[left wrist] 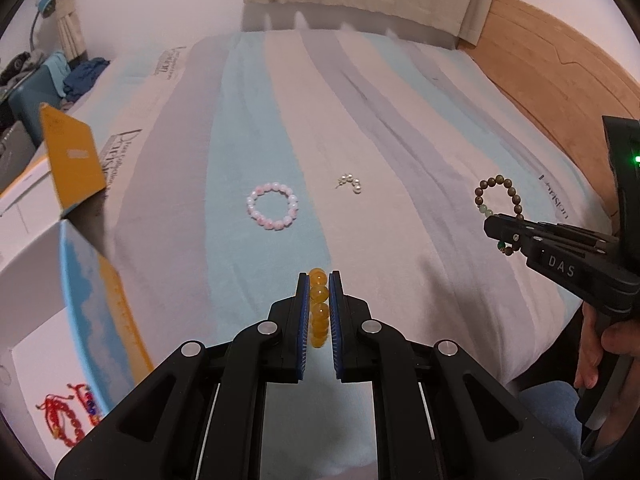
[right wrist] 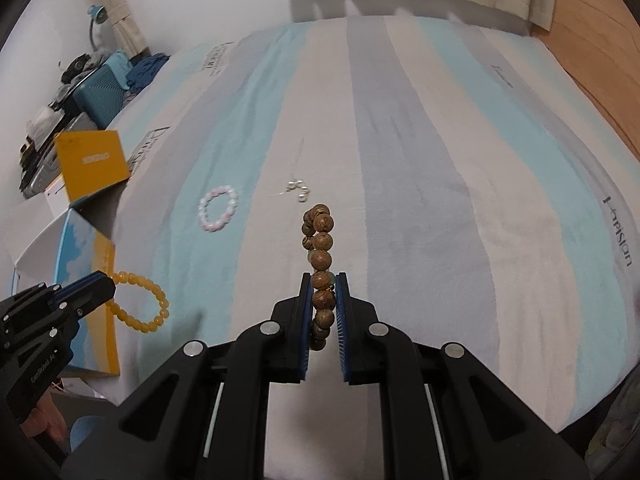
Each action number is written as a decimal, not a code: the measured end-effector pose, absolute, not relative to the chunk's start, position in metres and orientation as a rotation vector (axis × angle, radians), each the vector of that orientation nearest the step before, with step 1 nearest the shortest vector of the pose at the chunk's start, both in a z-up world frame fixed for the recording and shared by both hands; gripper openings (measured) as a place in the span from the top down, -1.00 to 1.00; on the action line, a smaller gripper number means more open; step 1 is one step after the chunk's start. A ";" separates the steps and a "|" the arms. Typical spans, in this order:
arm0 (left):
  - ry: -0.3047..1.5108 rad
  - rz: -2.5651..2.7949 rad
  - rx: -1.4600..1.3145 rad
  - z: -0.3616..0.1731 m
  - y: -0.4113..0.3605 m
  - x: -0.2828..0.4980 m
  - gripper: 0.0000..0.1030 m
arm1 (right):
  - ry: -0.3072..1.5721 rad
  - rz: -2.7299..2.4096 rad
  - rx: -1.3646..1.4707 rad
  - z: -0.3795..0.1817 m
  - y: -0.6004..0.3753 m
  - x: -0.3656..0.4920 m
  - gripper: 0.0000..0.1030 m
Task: Organize jewelry
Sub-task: 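Carry both held bracelets over the white cardboard box, then lower bracelets into the box and open both tools, then move both open tools back over the pink bracelet and pearl earrings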
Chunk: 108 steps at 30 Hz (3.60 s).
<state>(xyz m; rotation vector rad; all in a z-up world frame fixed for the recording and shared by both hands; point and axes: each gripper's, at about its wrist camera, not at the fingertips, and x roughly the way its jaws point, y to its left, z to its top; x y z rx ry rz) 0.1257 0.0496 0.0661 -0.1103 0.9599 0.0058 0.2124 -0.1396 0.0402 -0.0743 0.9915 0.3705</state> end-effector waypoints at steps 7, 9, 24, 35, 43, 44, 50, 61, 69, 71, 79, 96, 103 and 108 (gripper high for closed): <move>0.942 0.042 -0.112 0.083 0.066 0.094 0.84 | 0.958 0.414 -0.100 0.059 -0.114 0.181 0.80; 0.933 0.050 -0.118 0.089 0.071 0.086 0.84 | 0.953 0.424 -0.104 0.064 -0.106 0.175 0.80; 0.873 0.129 -0.160 0.123 0.126 0.024 0.84 | 0.923 0.513 -0.161 0.088 -0.034 0.128 0.80; 0.839 0.210 -0.206 0.138 0.188 -0.019 0.83 | 0.896 0.598 -0.230 0.099 0.044 0.091 0.80; 0.842 0.285 -0.246 0.132 0.239 -0.054 0.83 | 0.886 0.675 -0.282 0.098 0.107 0.062 0.80; 0.843 0.296 -0.252 0.130 0.246 -0.058 0.83 | 0.884 0.688 -0.291 0.097 0.116 0.057 0.80; 0.852 0.352 -0.286 0.121 0.282 -0.081 0.83 | 0.890 0.750 -0.341 0.089 0.161 0.034 0.80; 0.918 0.448 -0.343 0.085 0.331 -0.112 0.83 | 0.969 0.799 -0.416 0.046 0.215 0.015 0.80; 0.968 0.469 -0.374 0.056 0.346 -0.113 0.83 | 1.042 0.792 -0.453 0.013 0.231 0.015 0.80; 0.975 0.473 -0.379 0.051 0.349 -0.114 0.83 | 1.057 0.788 -0.460 0.007 0.233 0.017 0.80; 0.998 0.495 -0.386 0.041 0.354 -0.112 0.82 | 1.087 0.773 -0.471 -0.011 0.237 0.020 0.76; 0.926 0.542 -0.353 0.065 0.339 -0.114 -0.54 | 0.997 0.766 -0.382 0.025 0.213 0.024 -0.75; 0.895 0.519 -0.338 0.081 0.320 -0.105 -0.80 | 0.951 0.742 -0.348 0.045 0.188 0.033 -0.85; 0.880 0.494 -0.313 0.093 0.300 -0.091 -0.88 | 0.915 0.720 -0.322 0.060 0.164 0.040 -0.85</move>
